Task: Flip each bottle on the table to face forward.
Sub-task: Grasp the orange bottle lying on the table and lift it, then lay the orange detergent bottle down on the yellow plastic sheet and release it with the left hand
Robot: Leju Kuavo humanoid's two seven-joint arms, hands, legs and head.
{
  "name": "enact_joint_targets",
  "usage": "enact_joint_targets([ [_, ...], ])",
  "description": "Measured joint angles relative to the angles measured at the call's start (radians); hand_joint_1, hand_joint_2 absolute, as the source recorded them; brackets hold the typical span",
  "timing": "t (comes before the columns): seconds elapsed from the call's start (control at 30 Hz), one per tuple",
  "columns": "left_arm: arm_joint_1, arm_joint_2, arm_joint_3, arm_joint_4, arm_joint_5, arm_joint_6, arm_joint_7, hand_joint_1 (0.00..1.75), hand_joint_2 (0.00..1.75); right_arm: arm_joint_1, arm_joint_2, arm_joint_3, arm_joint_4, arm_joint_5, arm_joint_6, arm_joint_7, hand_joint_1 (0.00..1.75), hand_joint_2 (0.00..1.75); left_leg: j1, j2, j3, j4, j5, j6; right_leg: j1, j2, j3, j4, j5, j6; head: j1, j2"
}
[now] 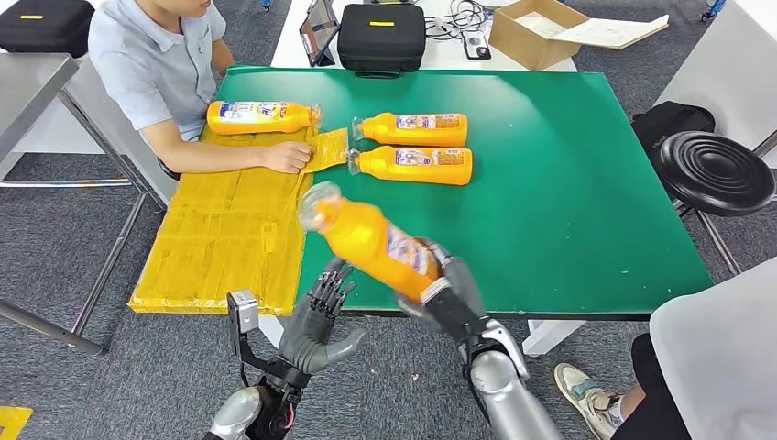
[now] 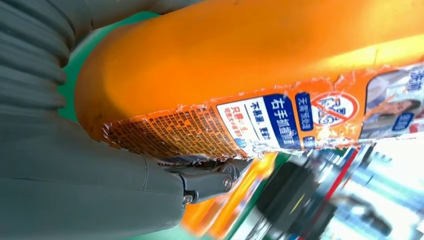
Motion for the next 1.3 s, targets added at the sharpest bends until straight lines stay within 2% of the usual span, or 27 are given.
enact_joint_targets([
  [0.23,-0.002,0.000,-0.009,0.000,0.029,-0.012,0.012,0.00,1.75,0.012,0.016,0.127,0.038,0.046,0.005,-0.044,1.75,1.75,0.000,0.000,0.000,0.000,0.000,0.000,0.000,0.000,-0.001,0.000,0.000,0.000,0.000,0.000],
  [0.57,-0.002,0.000,-0.009,0.000,0.029,-0.010,0.011,0.00,1.75,0.011,0.016,0.159,0.058,0.046,0.006,-0.048,1.75,1.75,0.000,0.000,0.000,0.000,0.000,0.000,0.000,0.000,0.000,0.000,0.000,0.000,0.000,0.000],
  [0.8,0.008,-0.010,-0.010,-0.036,-0.024,0.081,-0.055,0.00,1.75,0.009,0.039,0.204,0.093,0.032,0.019,-0.048,1.75,1.75,0.000,0.000,0.000,0.000,0.000,0.000,0.000,0.000,-0.001,0.000,-0.001,0.000,0.000,0.000],
  [0.83,0.011,-0.010,-0.011,-0.044,-0.029,0.094,-0.058,0.15,1.75,0.009,0.042,0.212,0.099,0.030,0.019,-0.048,1.75,1.75,0.000,0.000,0.000,0.000,0.000,0.000,0.001,0.000,-0.001,0.000,-0.001,-0.001,0.000,0.000],
  [0.93,0.018,-0.011,-0.013,-0.060,-0.030,0.125,-0.062,1.30,1.75,0.009,0.048,0.231,0.112,0.024,0.021,-0.048,1.75,1.75,0.000,0.001,0.000,0.000,0.000,-0.001,0.000,0.000,-0.001,0.000,-0.001,-0.001,0.000,0.000],
  [0.97,0.019,-0.011,-0.013,-0.062,-0.029,0.128,-0.062,1.54,1.75,0.008,0.049,0.233,0.113,0.022,0.022,-0.048,1.75,1.75,0.000,0.001,0.000,0.000,0.000,-0.001,0.000,0.000,-0.001,0.000,-0.001,-0.001,0.000,0.000],
  [1.1,0.019,-0.011,-0.013,-0.062,-0.027,0.129,-0.062,1.57,1.75,0.008,0.049,0.235,0.114,0.021,0.022,-0.048,1.75,1.75,0.000,0.000,0.000,0.000,0.000,-0.001,0.000,0.000,-0.001,0.000,-0.001,-0.001,0.000,0.000],
  [1.23,0.021,-0.011,-0.012,-0.066,-0.005,0.134,-0.065,1.72,1.75,-0.001,0.049,0.251,0.124,0.006,0.026,-0.049,1.75,1.75,0.000,0.000,0.000,0.000,0.000,0.000,0.000,0.000,-0.001,0.000,-0.001,-0.001,0.000,0.000],
  [1.3,0.026,-0.012,-0.008,-0.073,-0.007,0.168,-0.093,1.75,1.75,-0.020,0.055,0.278,0.148,-0.012,0.035,-0.049,1.75,1.75,0.000,0.000,0.000,0.000,0.000,0.000,0.000,0.000,-0.001,0.000,-0.001,-0.001,0.000,0.000],
])
